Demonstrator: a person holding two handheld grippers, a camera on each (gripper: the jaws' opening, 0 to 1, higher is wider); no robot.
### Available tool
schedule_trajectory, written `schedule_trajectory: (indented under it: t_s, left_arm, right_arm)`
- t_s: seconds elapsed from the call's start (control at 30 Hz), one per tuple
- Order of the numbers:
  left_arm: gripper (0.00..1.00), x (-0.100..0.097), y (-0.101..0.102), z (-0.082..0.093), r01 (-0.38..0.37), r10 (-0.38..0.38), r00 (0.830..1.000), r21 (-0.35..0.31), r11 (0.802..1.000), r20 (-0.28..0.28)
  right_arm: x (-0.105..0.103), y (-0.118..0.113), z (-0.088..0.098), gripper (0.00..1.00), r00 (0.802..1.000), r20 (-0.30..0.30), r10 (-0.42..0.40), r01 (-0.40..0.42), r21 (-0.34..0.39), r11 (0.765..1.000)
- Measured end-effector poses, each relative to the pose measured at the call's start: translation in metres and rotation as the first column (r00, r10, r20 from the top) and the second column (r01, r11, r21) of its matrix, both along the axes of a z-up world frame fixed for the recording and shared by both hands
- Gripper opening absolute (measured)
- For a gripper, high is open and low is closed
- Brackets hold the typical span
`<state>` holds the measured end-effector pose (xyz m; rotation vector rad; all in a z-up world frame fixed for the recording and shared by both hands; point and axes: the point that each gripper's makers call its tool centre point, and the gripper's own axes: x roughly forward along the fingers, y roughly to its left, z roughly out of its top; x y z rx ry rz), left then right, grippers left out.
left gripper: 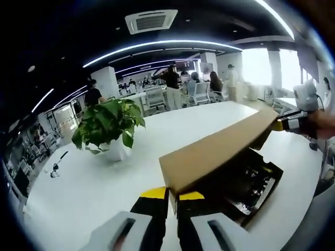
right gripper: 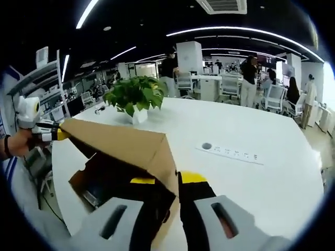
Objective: Operate the shoe box by opening the lid, removing the specified soft item, and placing it in the target area until the item is outside and the box remains undamaged.
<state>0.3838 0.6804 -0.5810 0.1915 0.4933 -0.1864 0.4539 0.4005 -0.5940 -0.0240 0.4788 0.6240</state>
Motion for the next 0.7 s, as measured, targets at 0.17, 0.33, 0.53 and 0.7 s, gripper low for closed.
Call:
schedule_trajectory:
  t_s: [0.17,0.33,0.53,0.7]
  left_arm:
    - [0.04,0.006,0.002,0.001,-0.004,0.004,1.0,-0.008,1.0,0.008]
    - [0.04,0.012,0.004,0.003,-0.007,0.007,1.0,-0.011,1.0,0.023]
    - [0.03,0.02,0.005,-0.002,-0.007,0.007,1.0,-0.002,1.0,0.029]
    - [0.03,0.028,0.008,-0.012,-0.008,0.008,1.0,0.0,1.0,0.016]
  right_arm:
    - [0.005,0.006,-0.005,0.05,1.0,0.002,0.012,-0.012,-0.02,1.0]
    - [0.014,0.004,-0.005,0.04,1.0,-0.003,-0.007,0.007,0.004,1.0]
    - [0.023,0.005,-0.005,0.03,1.0,-0.003,0.011,-0.011,-0.001,1.0]
    - [0.03,0.006,-0.009,0.03,1.0,-0.006,0.015,-0.015,0.002,1.0]
